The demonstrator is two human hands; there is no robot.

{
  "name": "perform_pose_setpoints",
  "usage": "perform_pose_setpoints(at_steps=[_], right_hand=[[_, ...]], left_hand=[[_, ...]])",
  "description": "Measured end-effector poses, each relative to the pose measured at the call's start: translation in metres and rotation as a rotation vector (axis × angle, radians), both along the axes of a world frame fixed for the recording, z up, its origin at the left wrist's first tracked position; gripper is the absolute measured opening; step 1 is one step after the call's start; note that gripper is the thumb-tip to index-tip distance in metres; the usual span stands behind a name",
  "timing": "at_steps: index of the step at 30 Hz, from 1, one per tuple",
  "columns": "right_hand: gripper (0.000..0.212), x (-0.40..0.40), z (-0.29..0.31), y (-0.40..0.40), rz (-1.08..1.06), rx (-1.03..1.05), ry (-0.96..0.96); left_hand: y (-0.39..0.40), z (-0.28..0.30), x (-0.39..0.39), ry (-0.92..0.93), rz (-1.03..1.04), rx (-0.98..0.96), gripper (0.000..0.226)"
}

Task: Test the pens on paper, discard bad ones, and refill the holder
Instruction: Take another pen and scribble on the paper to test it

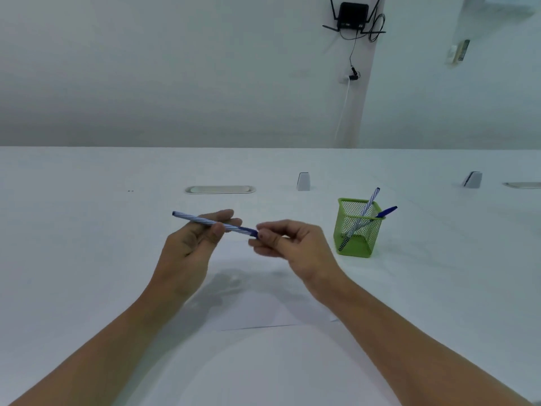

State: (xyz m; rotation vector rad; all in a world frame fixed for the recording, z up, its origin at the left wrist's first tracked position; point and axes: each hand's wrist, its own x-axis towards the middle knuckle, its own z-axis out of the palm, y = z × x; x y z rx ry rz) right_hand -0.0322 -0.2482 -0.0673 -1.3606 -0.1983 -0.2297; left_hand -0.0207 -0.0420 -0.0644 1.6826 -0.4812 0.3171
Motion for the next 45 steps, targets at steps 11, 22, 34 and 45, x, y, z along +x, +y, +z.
perform_pose_setpoints(at_steps=[11, 22, 34, 45], right_hand=[[0.021, 0.001, -0.004, -0.004, -0.040, -0.262, -0.034], [0.017, 0.004, -0.008, -0.015, -0.361, -0.567, -0.381], [0.018, 0.005, -0.012, -0.011, -0.372, -0.585, -0.408], [0.019, 0.003, -0.018, -0.005, -0.296, -0.542, -0.366]], left_hand=[[0.000, 0.006, 0.003, 0.073, 0.160, -0.314, 0.014], [0.008, -0.016, 0.019, -0.502, 0.443, 0.531, 0.025], [0.013, -0.017, 0.018, -0.593, 0.470, 0.654, 0.024], [0.013, -0.018, 0.016, -0.660, 0.439, 0.634, 0.019]])
